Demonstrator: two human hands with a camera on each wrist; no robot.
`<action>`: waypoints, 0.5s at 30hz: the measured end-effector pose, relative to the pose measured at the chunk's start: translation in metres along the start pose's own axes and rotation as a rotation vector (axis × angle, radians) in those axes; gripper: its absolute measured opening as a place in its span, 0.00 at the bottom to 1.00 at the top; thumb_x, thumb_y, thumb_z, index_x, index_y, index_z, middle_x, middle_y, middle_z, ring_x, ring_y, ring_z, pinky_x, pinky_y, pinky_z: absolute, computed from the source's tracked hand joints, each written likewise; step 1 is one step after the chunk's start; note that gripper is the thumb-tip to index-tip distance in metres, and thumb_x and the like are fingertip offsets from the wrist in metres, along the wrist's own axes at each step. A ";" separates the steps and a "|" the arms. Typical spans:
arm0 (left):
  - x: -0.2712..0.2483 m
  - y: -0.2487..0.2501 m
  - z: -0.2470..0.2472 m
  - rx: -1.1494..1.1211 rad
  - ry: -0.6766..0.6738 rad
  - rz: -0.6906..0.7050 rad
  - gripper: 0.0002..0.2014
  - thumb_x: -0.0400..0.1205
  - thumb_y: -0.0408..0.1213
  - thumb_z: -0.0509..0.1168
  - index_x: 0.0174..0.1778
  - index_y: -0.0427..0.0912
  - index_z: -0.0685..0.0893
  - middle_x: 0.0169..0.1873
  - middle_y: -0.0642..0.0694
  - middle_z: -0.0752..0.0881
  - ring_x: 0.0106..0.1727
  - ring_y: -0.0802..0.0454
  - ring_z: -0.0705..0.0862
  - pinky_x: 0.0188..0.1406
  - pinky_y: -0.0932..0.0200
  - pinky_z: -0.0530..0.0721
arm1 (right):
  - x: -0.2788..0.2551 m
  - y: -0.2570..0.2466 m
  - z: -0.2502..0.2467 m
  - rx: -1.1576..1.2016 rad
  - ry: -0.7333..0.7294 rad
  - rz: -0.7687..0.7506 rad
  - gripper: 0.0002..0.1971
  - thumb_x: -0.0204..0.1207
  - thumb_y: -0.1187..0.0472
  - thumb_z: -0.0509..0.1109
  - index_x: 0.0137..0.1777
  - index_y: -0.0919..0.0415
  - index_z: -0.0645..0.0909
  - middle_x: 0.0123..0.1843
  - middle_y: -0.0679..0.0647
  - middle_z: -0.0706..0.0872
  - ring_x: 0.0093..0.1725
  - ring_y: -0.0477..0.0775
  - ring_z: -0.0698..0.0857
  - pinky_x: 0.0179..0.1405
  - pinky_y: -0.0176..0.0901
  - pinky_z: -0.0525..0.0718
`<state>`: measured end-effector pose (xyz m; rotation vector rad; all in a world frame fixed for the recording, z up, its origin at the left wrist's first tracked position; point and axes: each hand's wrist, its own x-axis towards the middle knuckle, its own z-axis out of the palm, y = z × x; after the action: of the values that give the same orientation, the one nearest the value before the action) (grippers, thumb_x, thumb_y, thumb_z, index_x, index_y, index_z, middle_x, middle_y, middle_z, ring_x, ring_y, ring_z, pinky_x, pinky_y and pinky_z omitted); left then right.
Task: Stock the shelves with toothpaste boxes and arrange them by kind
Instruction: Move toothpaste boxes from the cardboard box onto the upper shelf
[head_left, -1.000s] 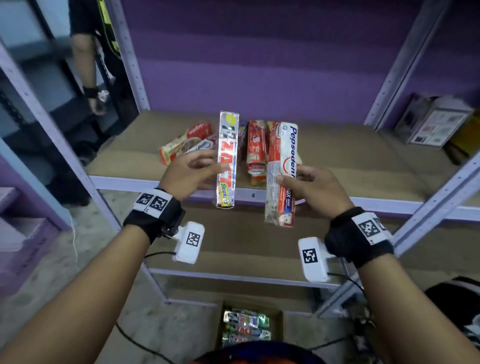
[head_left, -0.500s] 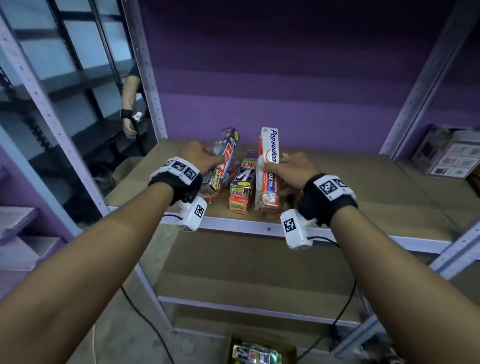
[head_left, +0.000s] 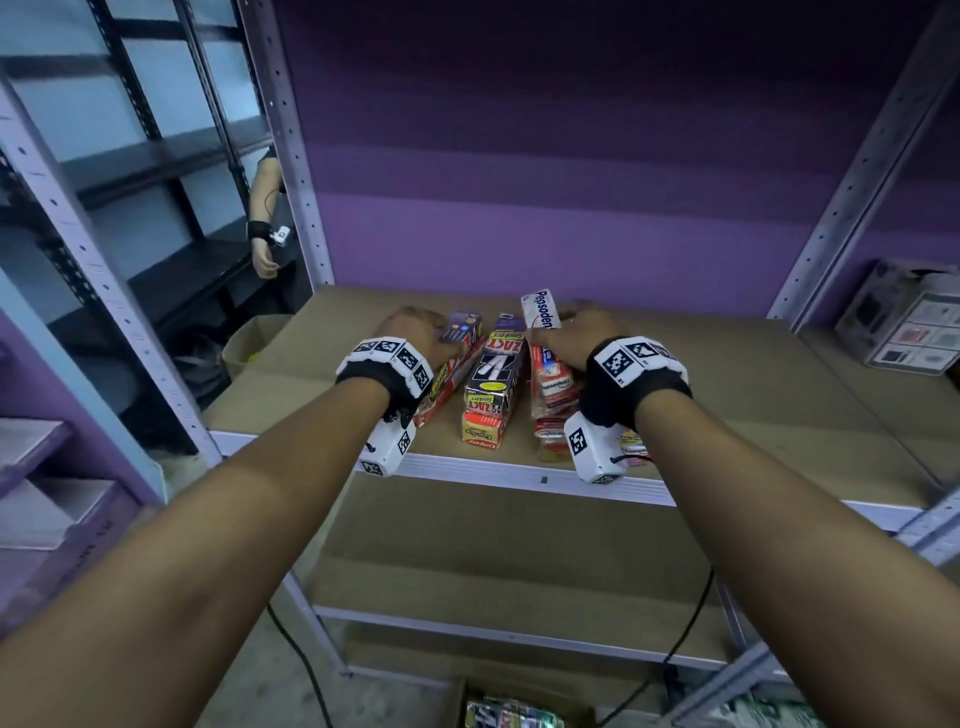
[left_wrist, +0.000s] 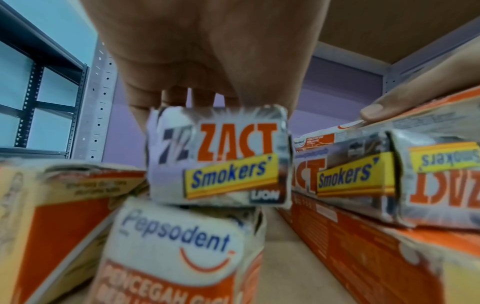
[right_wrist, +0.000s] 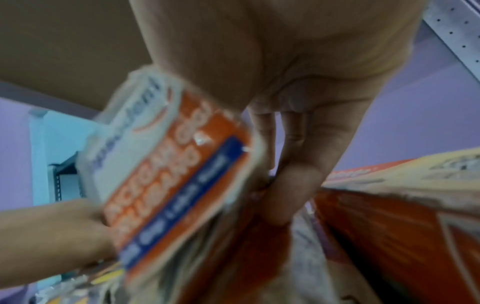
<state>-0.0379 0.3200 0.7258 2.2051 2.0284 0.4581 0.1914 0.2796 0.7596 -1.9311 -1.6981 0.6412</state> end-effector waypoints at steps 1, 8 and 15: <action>-0.001 0.000 0.000 -0.005 -0.002 0.001 0.29 0.74 0.62 0.68 0.68 0.52 0.84 0.69 0.46 0.83 0.62 0.46 0.85 0.60 0.57 0.81 | 0.002 -0.001 0.000 -0.021 -0.007 -0.007 0.26 0.74 0.39 0.73 0.66 0.55 0.83 0.58 0.55 0.90 0.51 0.57 0.90 0.55 0.54 0.89; -0.002 0.002 -0.011 0.005 -0.064 0.019 0.22 0.82 0.54 0.64 0.70 0.51 0.82 0.71 0.45 0.81 0.67 0.43 0.82 0.63 0.57 0.79 | 0.011 -0.017 0.007 -0.041 0.065 -0.034 0.24 0.74 0.42 0.74 0.65 0.55 0.78 0.62 0.54 0.87 0.55 0.57 0.87 0.54 0.45 0.85; -0.008 -0.008 -0.022 -0.069 -0.131 -0.005 0.21 0.81 0.51 0.69 0.71 0.56 0.81 0.70 0.46 0.81 0.65 0.45 0.82 0.64 0.60 0.79 | 0.015 -0.042 0.021 -0.068 0.035 -0.066 0.21 0.76 0.47 0.73 0.64 0.58 0.80 0.62 0.57 0.86 0.50 0.62 0.89 0.51 0.51 0.89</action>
<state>-0.0522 0.3100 0.7433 2.1301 1.9219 0.3664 0.1479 0.3005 0.7698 -1.9118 -1.7751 0.5281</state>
